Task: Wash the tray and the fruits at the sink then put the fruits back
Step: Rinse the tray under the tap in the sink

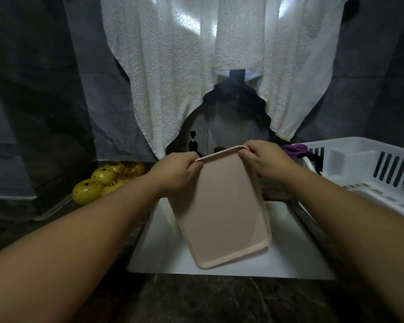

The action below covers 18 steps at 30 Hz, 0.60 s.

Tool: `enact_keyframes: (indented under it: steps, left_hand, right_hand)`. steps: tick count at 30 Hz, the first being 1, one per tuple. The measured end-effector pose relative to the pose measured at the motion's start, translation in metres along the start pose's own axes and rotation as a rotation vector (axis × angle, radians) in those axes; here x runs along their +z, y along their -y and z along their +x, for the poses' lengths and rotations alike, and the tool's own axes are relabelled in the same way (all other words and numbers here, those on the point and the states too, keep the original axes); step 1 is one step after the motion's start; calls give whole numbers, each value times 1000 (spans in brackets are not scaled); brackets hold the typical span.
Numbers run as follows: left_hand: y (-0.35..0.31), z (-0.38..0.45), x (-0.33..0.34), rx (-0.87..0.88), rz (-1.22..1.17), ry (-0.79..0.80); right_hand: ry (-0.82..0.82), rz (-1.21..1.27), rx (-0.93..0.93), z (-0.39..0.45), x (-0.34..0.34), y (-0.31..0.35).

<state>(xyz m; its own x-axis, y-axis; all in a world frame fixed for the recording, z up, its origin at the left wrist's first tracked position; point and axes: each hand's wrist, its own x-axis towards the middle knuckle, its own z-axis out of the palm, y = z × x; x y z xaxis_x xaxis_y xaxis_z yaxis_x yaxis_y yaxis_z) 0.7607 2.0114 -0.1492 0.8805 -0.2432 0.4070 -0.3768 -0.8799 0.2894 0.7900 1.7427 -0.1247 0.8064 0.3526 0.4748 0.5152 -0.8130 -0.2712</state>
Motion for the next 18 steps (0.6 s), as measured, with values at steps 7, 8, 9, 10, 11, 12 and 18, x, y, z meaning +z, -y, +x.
enact_keyframes:
  steps: [7,8,9,10,11,12,18]
  left_hand:
    - [-4,-15,3,-43,-116,-40]
    - [-2,-18,5,-76,-122,-87]
    - [1,-22,8,-125,-139,-131]
    - [5,-26,12,-194,-170,-176]
    - [10,-30,16,-274,-216,-219]
    - [15,-35,19,-355,-279,-258]
    - [15,-60,39,-604,-772,-354]
  right_hand:
    - [-208,139,-29,6,15,28]
    - [-234,144,5,0,22,31]
    - [-276,148,21,-6,30,35]
    - [-324,149,16,-13,38,40]
    - [-347,147,-2,-21,48,45]
    - [-327,134,-22,-29,59,49]
    - [-11,-126,124,-42,109,59]
